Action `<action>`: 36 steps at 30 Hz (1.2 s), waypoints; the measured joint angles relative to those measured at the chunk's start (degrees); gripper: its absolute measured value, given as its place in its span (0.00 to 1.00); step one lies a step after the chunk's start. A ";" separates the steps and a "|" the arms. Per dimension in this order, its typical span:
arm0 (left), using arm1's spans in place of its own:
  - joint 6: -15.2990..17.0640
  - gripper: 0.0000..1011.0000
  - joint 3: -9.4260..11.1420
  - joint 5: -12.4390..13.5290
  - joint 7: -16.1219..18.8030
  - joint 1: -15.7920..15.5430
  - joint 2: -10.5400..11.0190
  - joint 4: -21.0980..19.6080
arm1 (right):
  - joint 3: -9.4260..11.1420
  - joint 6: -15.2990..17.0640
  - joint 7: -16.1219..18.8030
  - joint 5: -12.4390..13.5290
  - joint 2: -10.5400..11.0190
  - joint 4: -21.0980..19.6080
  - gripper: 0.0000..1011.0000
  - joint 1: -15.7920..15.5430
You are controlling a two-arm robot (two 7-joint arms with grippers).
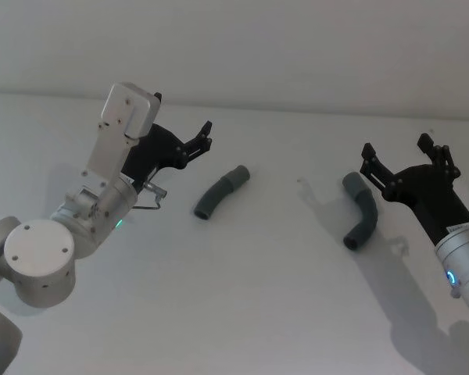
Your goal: Use both hands to pick up one end of the pipe from the table, align the ends, and insert them.
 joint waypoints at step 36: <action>0.00 0.99 0.00 0.00 0.00 0.00 0.00 0.00 | 0.00 0.00 0.00 0.00 0.00 0.00 0.99 0.00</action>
